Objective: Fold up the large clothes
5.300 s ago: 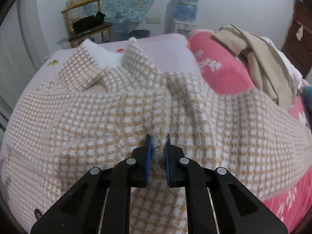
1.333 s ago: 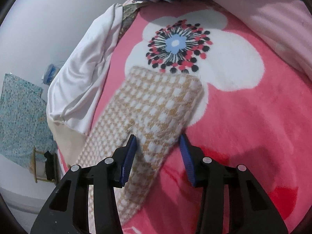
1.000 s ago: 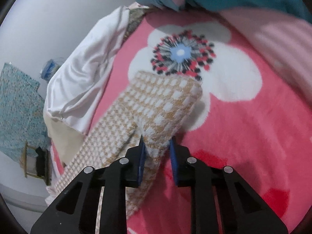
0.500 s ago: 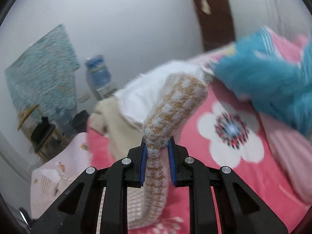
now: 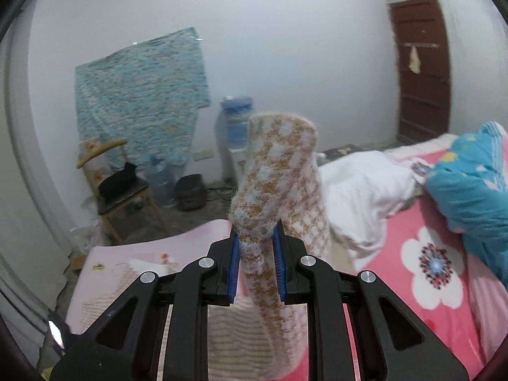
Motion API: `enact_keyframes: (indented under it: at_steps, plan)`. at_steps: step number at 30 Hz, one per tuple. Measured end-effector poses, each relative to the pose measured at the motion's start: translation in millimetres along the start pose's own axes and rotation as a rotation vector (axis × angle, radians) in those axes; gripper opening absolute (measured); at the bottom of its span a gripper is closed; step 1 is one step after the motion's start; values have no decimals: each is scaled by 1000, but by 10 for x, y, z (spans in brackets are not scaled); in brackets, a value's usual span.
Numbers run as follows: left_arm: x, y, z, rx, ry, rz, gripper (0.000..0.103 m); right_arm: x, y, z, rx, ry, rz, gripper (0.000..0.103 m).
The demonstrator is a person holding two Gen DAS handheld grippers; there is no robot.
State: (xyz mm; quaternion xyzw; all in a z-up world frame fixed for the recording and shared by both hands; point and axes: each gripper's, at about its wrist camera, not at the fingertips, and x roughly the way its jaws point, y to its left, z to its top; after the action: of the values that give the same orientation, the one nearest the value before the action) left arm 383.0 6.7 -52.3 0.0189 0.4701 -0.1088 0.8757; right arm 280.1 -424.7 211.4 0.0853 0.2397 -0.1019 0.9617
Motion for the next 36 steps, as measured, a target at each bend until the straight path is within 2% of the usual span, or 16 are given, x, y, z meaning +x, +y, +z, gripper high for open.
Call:
enact_keyframes:
  at_steps: [6,11,14,17,18,19,20,21,22,24,26,29,34,36]
  plan:
    - [-135,178,-72,-51,-26,-37,85,50,503,2,-49,9,89,17]
    - [-338,360,-73,-86,-44,-93,66,73,1152,-49,-107,18,213,17]
    - [-449,498,-91,-117,-46,-128,58,123,1573,-163,-148,38,311,17]
    - [-556,652,-158,-146,-38,-155,54,243,2024,-367,-207,94,410,18]
    - [-587,695,-185,-150,-35,-162,54,311,2170,-442,-229,129,446,22]
    - [-610,725,-211,-151,-33,-165,53,434,2369,-599,-264,205,502,27]
    - [-632,760,-237,-150,-30,-171,53,480,2460,-680,-276,237,525,36]
    - [-668,803,-272,-149,-30,-180,53,559,2576,-830,-294,291,577,56]
    - [-682,824,-280,-149,-32,-185,53,589,2619,-912,-305,311,598,62]
    - [-736,881,-307,-150,-42,-213,52,634,2623,-1001,-330,332,608,62]
    - [-765,900,-312,-149,-52,-238,50,674,2484,-1025,-344,326,581,65]
    - [-799,921,-290,-148,-69,-289,49,750,2172,-1016,-323,315,491,67]
    - [-630,877,-76,-171,-52,-305,49,1117,1216,-1019,-191,356,295,67]
    - [-445,927,64,-239,-17,-291,49,1218,857,-1094,-122,386,237,67]
